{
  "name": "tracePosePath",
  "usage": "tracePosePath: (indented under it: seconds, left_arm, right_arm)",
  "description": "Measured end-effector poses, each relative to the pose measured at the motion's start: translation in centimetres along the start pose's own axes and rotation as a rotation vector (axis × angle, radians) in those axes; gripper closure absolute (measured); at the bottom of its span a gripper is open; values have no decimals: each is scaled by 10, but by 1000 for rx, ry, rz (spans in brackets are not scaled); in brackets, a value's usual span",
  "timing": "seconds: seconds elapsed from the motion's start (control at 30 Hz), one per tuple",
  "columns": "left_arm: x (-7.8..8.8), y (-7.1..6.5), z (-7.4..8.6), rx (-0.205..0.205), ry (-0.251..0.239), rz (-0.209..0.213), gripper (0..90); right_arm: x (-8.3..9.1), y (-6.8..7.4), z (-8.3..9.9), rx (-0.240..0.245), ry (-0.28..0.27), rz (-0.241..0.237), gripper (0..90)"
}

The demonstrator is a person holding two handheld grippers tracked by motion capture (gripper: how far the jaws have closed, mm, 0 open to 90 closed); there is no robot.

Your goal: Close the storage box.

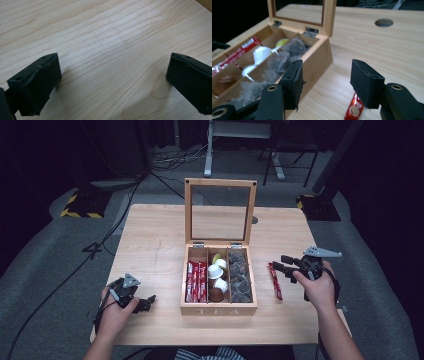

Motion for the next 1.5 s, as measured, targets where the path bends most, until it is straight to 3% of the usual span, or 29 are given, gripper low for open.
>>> tracePosePath:
  seconds: [0.13, 0.57, 0.73, 1.07, 1.27, 1.5]
  left_arm:
    - [0, 0, 0, 0, 0, 0, 0]
    - [0, 0, 0, 1, 0, -3, 0]
    - [0, -1, 1, 20, -9, -16, 0]
    - [0, -1, 1, 17, -5, -15, 0]
    - [0, -1, 1, 18, -6, -16, 0]
    - [0, -1, 1, 18, -6, -16, 0]
  right_arm:
    - [4, 6, -20, 67, -35, -6, 413]
    - [-10, 16, -69, 140, -55, -10, 416]
    - [-20, 17, -87, 142, -69, -12, 417]
    - [-42, 12, -121, 116, -104, -33, 416]
    - [-64, 13, -137, 155, -97, -27, 415]
    - [-87, 13, -149, 161, -86, -11, 414]
Point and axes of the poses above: each handheld gripper's, and its own axes: x roughly backward along the jaws, z roughly out of its underside, y roughly to its left, the point moved 4 cm from there along -x, roughly forward along the jaws, and after that the axes turned 12 degrees about z, right-handed, at the moved point
